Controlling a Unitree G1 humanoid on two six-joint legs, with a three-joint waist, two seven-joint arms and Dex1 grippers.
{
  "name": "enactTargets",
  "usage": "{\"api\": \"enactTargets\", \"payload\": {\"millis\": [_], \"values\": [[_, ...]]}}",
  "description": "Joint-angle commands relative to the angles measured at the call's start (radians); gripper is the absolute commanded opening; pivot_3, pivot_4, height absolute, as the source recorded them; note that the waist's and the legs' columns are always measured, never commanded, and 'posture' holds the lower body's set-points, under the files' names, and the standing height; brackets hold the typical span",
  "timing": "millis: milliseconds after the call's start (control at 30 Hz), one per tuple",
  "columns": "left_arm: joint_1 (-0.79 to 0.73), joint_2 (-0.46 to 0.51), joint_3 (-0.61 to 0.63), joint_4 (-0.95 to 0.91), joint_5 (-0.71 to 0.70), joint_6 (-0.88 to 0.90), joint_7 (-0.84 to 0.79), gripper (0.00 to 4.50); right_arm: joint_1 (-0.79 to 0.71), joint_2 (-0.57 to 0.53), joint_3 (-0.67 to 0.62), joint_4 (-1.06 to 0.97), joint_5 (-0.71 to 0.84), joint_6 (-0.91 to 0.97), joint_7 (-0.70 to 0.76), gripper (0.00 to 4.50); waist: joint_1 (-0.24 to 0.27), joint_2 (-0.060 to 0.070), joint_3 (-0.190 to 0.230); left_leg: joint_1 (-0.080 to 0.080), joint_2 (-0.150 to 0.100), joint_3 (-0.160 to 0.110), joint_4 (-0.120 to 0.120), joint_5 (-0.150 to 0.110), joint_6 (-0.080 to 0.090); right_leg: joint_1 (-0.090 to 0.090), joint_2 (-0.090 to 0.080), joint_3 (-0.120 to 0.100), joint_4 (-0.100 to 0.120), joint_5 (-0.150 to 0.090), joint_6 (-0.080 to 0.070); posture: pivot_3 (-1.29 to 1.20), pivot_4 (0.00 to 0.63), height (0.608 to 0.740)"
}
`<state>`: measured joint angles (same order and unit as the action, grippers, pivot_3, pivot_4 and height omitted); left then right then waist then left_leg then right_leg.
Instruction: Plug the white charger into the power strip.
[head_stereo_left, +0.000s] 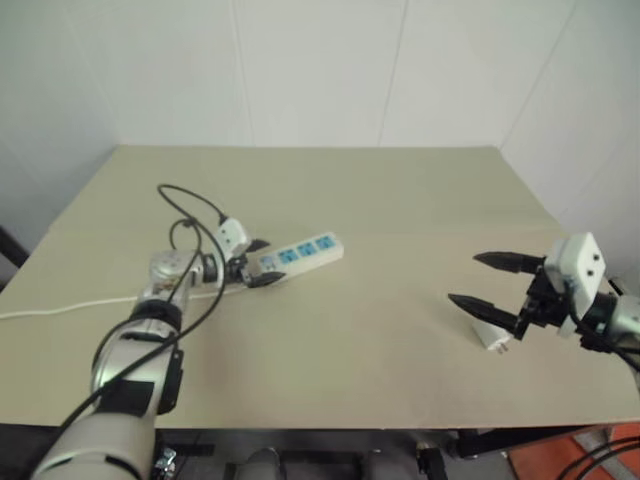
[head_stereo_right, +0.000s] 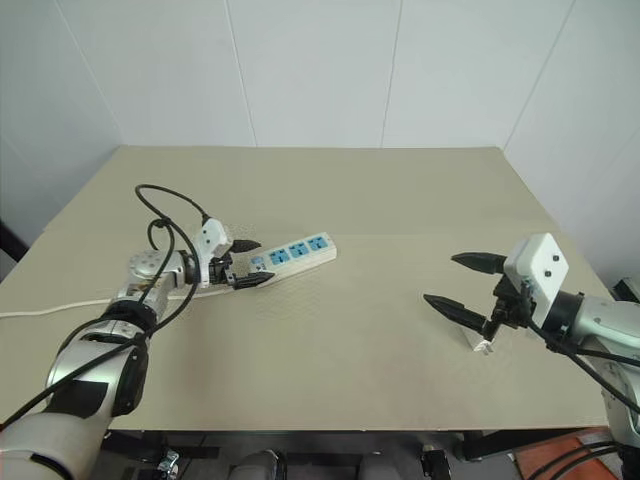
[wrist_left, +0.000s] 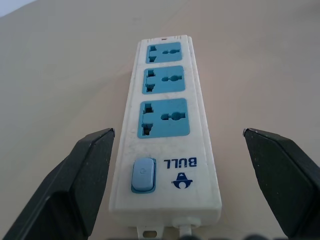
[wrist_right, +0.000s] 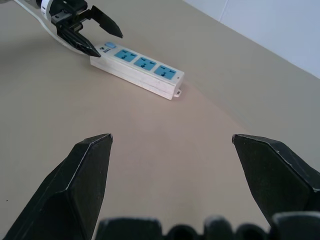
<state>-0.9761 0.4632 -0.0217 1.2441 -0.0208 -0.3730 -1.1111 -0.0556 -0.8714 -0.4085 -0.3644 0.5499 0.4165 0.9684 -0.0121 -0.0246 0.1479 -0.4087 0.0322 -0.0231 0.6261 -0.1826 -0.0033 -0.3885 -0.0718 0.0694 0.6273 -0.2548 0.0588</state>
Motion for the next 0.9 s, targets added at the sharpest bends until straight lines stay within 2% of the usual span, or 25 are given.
{"api": "enactTargets", "payload": {"millis": [33, 200, 367, 400, 500, 533, 767, 900], "values": [[-0.021, 0.0, 0.001, 0.016, 0.034, -0.033, 0.066, 4.48, 0.005, -0.005, -0.044, -0.043, 0.03, 0.004, -0.013, 4.5, -0.002, 0.0, 0.0, 0.0, 0.0, 0.0, 0.0, 0.0, 0.0, 0.0, 0.0, 0.0, 0.0, 0.0, 0.0, 0.0, 0.15, 0.74], [-0.016, 0.002, -0.003, 0.032, 0.074, -0.019, 0.108, 4.48, 0.01, -0.007, -0.043, -0.046, 0.039, 0.0, -0.024, 4.5, -0.001, 0.0, 0.0, 0.0, 0.0, 0.0, 0.0, 0.0, 0.0, 0.0, 0.0, 0.0, 0.0, -0.002, 0.004, 0.0, 0.15, 0.74], [-0.015, -0.002, 0.004, 0.044, 0.078, 0.046, 0.053, 4.48, -0.002, -0.005, -0.029, -0.04, 0.037, -0.005, -0.029, 4.5, -0.001, 0.0, 0.0, 0.0, 0.0, 0.0, 0.0, 0.0, 0.0, 0.0, 0.0, 0.0, 0.0, -0.003, 0.006, 0.0, 0.15, 0.74], [-0.013, -0.006, 0.006, 0.046, 0.078, 0.053, 0.049, 4.09, -0.004, -0.005, -0.027, -0.04, 0.037, -0.005, -0.03, 4.5, -0.001, 0.0, 0.0, 0.0, 0.0, 0.0, 0.0, 0.0, 0.0, 0.0, 0.0, 0.0, 0.001, -0.003, 0.006, 0.0, 0.15, 0.74], [-0.01, -0.016, 0.012, 0.049, 0.077, 0.065, 0.044, 3.35, -0.006, -0.005, -0.025, -0.041, 0.037, -0.005, -0.032, 4.5, 0.0, 0.0, 0.0, 0.001, 0.0, 0.0, 0.0, 0.0, 0.0, 0.0, 0.0, 0.0, 0.001, -0.003, 0.006, 0.0, 0.15, 0.74], [-0.009, -0.019, 0.013, 0.048, 0.076, 0.066, 0.04, 3.28, -0.004, -0.005, -0.029, -0.043, 0.038, -0.005, -0.032, 4.5, 0.001, 0.0, 0.0, 0.001, 0.0, 0.0, 0.0, 0.0, 0.0, 0.001, 0.0, 0.0, 0.001, -0.003, 0.006, 0.0, 0.15, 0.74], [-0.005, -0.031, 0.022, 0.037, 0.07, 0.065, -0.002, 3.28, 0.014, -0.011, -0.049, -0.052, 0.039, -0.004, -0.033, 4.5, 0.004, 0.0, 0.0, 0.001, 0.0, 0.0, 0.0, 0.0, 0.0, 0.001, 0.0, 0.0, 0.001, -0.003, 0.006, 0.0, 0.15, 0.74], [0.004, -0.037, 0.026, -0.004, 0.044, 0.035, -0.106, 3.28, 0.017, -0.011, -0.049, -0.052, 0.038, -0.006, -0.035, 4.5, 0.005, 0.0, 0.0, 0.001, -0.001, 0.0, 0.0, 0.0, 0.0, 0.001, 0.0, 0.0, 0.001, -0.003, 0.006, 0.0, 0.15, 0.74]]}}
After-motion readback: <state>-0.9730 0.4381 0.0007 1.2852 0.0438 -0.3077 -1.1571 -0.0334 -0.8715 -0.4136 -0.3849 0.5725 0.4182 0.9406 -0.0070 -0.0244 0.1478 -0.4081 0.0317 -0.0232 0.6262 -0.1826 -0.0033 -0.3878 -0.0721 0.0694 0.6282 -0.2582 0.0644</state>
